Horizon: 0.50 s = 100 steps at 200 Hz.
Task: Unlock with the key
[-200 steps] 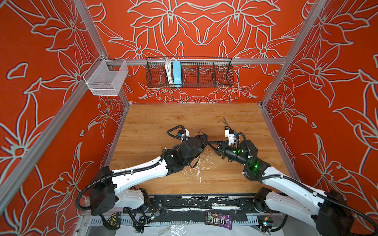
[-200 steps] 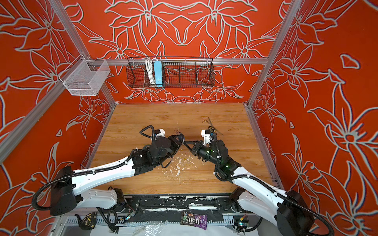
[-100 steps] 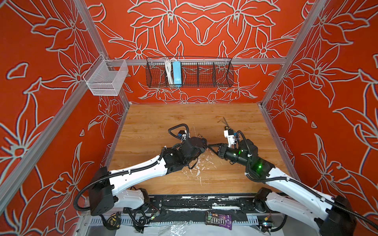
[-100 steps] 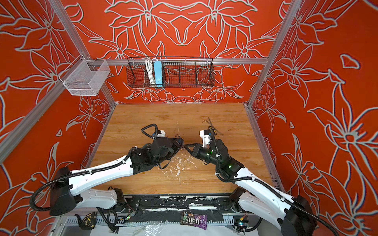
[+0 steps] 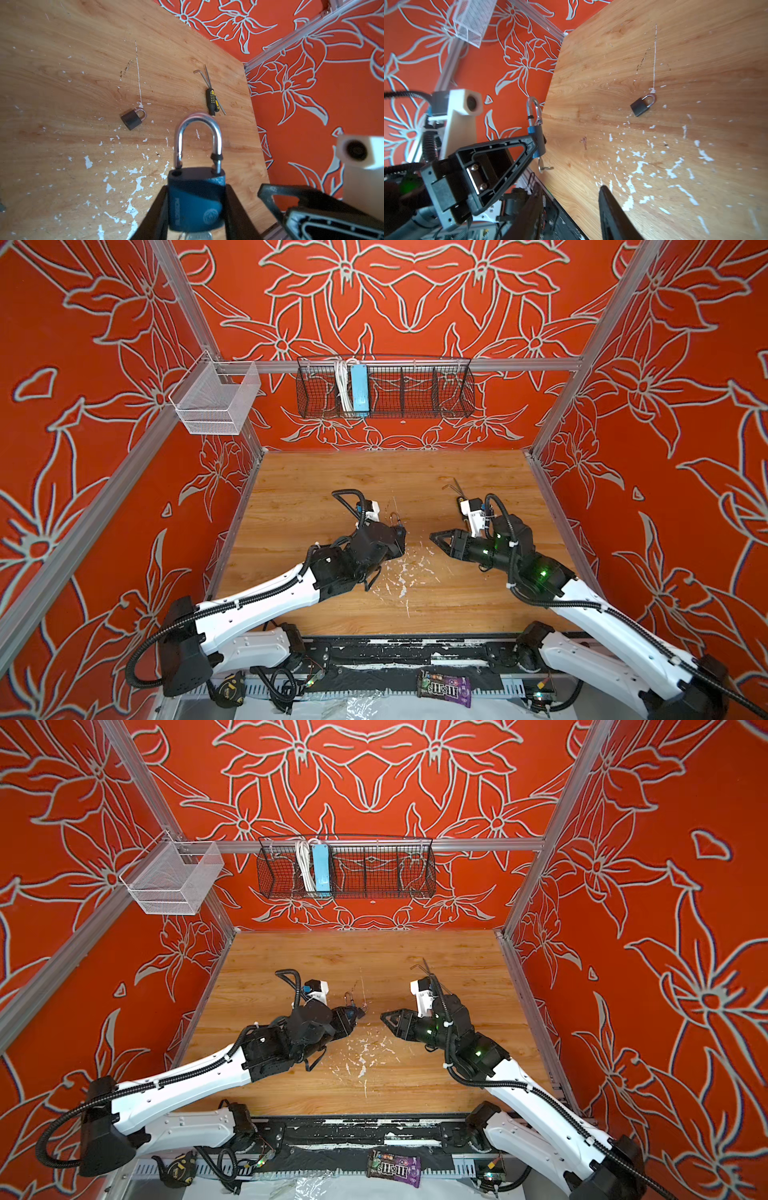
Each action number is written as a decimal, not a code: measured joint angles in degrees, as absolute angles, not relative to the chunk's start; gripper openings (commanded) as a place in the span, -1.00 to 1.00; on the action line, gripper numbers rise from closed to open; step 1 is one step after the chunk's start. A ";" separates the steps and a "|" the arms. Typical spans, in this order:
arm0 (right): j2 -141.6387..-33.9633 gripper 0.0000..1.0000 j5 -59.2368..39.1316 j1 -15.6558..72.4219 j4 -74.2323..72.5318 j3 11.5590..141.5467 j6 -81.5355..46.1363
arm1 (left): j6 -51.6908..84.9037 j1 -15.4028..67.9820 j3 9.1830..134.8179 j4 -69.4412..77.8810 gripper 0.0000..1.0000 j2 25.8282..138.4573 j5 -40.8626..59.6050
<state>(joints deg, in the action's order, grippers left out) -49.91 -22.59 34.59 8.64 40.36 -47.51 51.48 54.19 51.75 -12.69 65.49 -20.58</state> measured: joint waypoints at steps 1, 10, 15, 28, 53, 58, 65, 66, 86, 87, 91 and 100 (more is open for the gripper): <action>-49.95 -0.05 -22.74 34.48 8.91 40.49 -47.40 | 50.92 54.19 51.66 -12.64 -1.00 65.47 -20.49; -50.28 -0.04 -23.62 33.76 10.26 41.12 -46.28 | 47.44 54.19 50.83 -11.92 -1.00 65.21 -19.81; -50.48 -0.03 -24.08 33.45 10.98 41.41 -45.60 | 45.19 54.19 50.09 -11.18 -1.00 64.95 -19.27; -50.92 -0.01 -24.88 32.91 12.47 41.89 -44.18 | 39.53 54.19 47.29 -8.45 -1.00 64.05 -17.54; -52.73 0.02 -26.52 32.27 15.35 43.42 -41.43 | 31.33 54.19 42.28 -4.91 -1.00 62.94 -15.70; -53.25 0.02 -26.92 32.21 15.86 43.94 -40.93 | 29.78 54.19 41.23 -3.99 -1.00 62.76 -15.49; -54.08 0.03 -27.33 32.21 16.47 44.73 -40.23 | 27.81 54.19 39.75 -2.61 -1.00 62.46 -15.18; -54.26 0.03 -27.40 32.21 16.53 44.91 -40.05 | 27.33 54.19 39.42 -2.28 -1.00 62.37 -15.14; -55.92 0.06 -27.99 32.21 18.06 46.92 -38.02 | 21.65 54.19 34.72 2.50 -1.00 60.86 -14.17; -55.99 0.06 -27.97 32.21 18.17 47.00 -37.85 | 21.43 54.19 34.57 2.66 -1.00 60.80 -14.17; -56.14 0.08 -27.99 32.21 18.44 47.29 -37.47 | 20.45 54.19 33.69 3.60 -1.00 60.49 -13.96; -56.25 0.10 -27.99 32.21 19.20 47.99 -36.51 | 17.96 54.19 32.01 5.50 -1.00 59.77 -13.61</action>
<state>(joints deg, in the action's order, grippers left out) -56.25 -27.99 32.21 19.20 47.99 -36.51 17.96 54.19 32.01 5.50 59.77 -13.61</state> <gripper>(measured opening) 0.538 0.376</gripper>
